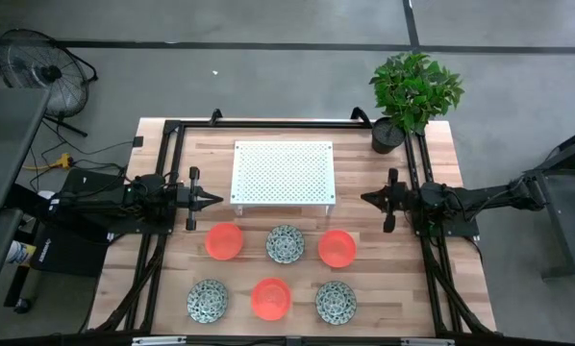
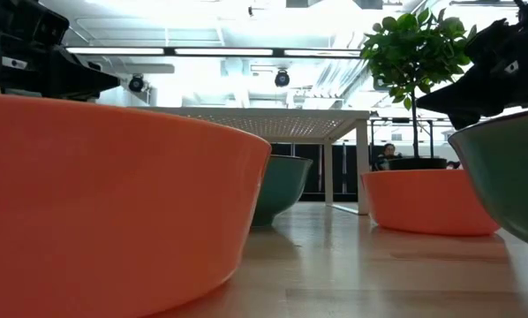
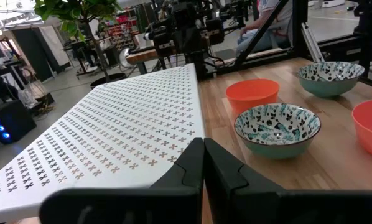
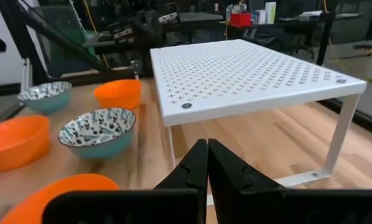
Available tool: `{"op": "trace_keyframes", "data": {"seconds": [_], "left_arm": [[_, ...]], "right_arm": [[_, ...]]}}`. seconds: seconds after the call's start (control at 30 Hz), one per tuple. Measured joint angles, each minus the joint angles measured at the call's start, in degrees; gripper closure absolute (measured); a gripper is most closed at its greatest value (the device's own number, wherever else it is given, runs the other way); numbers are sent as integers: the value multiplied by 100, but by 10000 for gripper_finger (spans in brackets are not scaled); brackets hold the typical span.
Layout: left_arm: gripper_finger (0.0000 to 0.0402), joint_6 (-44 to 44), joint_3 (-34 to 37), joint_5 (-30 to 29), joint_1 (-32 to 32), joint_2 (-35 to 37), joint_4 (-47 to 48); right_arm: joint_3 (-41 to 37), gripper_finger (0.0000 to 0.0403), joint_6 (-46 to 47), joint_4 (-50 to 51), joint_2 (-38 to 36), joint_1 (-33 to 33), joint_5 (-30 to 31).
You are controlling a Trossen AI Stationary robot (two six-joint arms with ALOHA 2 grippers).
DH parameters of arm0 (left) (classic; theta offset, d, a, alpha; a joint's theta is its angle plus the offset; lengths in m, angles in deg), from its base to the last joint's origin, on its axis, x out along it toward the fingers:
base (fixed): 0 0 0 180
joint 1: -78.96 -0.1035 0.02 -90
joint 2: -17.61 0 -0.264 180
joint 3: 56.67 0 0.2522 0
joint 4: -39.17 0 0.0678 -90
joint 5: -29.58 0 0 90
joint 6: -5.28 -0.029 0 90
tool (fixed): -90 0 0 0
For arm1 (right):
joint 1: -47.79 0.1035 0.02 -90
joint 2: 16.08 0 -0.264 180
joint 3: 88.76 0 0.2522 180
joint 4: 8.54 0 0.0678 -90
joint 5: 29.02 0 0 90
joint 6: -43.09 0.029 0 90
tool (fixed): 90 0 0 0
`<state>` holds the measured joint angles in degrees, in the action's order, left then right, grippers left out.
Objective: Pick & Place Mini bowls
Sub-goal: Put the top right orange bowl on the shelf
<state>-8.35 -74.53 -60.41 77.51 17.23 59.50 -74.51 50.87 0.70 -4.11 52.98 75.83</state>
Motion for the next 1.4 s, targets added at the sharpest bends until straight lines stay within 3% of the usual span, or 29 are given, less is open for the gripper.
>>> {"op": "trace_keyframes", "data": {"seconds": [0.43, 0.7, 1.0, 1.2, 1.4], "left_arm": [[401, 0, 0, -1, 0, -2, 1], [401, -2, 0, -2, 0, -2, 0], [401, -1, 0, -2, -1, -1, 0], [401, 0, 0, -2, -2, 0, 0], [401, 0, 0, -1, -2, -2, 1]], "right_arm": [[28, 402, 670, 65, 0, 0, -35], [1230, 402, 776, 1348, 242, 0, 379], [2938, 402, 1601, 3050, 1768, 9, 30], [3778, 403, 2251, 4078, 2970, 69, -919], [4399, 403, 2351, 5085, 3961, 658, -1453]]}}
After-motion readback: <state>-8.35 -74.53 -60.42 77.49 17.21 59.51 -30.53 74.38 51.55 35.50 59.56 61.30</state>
